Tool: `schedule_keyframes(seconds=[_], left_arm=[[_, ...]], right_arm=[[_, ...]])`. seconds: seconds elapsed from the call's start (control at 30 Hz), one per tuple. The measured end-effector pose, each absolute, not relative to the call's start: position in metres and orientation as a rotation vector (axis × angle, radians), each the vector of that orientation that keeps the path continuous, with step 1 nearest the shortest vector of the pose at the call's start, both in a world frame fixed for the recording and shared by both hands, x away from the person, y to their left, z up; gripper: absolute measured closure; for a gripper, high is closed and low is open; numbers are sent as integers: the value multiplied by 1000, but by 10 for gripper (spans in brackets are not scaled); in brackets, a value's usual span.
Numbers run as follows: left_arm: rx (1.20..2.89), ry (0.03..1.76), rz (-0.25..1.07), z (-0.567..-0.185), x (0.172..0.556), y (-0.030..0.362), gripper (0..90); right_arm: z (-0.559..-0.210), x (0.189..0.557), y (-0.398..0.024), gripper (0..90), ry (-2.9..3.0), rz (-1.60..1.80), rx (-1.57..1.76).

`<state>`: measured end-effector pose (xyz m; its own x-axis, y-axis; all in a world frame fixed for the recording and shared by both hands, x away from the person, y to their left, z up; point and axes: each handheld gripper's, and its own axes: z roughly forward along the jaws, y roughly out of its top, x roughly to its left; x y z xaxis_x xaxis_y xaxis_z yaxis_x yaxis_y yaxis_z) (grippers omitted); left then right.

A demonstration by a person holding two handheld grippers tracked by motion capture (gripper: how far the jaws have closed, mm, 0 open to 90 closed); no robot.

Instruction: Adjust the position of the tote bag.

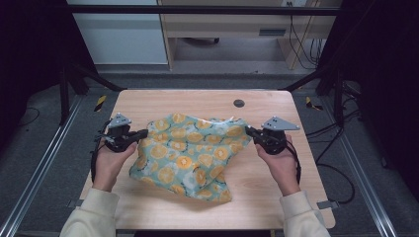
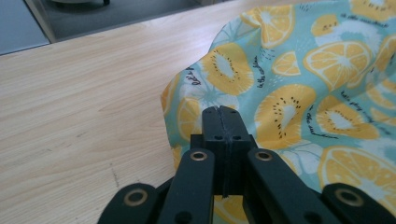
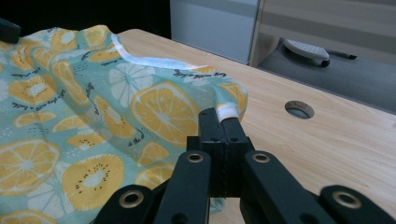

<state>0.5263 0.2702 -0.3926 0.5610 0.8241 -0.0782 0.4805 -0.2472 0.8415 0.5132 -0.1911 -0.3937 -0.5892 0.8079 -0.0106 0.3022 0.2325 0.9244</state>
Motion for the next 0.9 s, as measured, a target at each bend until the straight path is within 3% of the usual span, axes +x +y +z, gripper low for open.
schedule_keyframes(seconds=[0.9], left_arm=[[1861,973,592,-373,489,277,900]], right_arm=[[-365,491,-193,900,1953,1375,942]])
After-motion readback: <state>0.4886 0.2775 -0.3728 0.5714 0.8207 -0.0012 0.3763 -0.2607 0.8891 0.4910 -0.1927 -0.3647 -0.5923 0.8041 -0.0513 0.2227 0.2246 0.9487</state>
